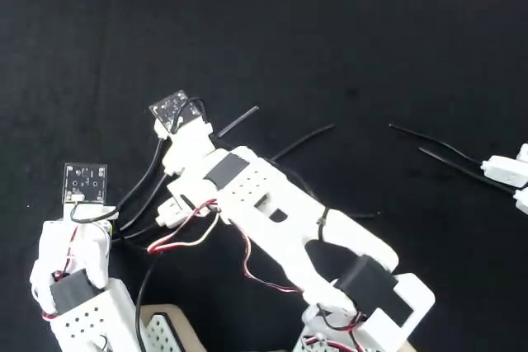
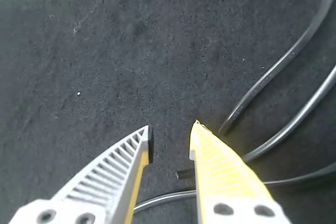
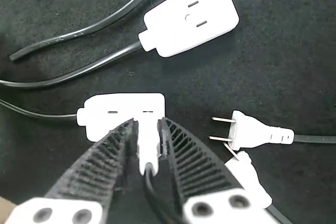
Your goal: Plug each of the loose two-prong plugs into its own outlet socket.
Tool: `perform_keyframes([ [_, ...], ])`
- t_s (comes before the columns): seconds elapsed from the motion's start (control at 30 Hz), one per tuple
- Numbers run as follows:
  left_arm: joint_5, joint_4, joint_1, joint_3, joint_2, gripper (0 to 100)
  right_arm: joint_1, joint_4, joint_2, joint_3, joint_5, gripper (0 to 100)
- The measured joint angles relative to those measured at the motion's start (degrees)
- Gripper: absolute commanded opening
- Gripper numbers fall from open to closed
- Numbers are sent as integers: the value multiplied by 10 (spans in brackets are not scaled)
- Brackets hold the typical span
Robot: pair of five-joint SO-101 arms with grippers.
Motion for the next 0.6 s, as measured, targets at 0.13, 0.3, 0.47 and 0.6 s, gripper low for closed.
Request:
perform_keyframes([
  [0.13, 0, 0, 0, 0, 0, 134, -1, -32, 40, 0, 0, 11],
  [0.3, 0, 0, 0, 0, 0, 134, 0, -35, 84, -21, 0, 11],
  [0.47, 0, 0, 0, 0, 0, 134, 0, 13, 99, -55, 0, 11],
  [0.6, 0, -10, 0, 0, 0, 134, 0, 84, 100, -72, 0, 12],
])
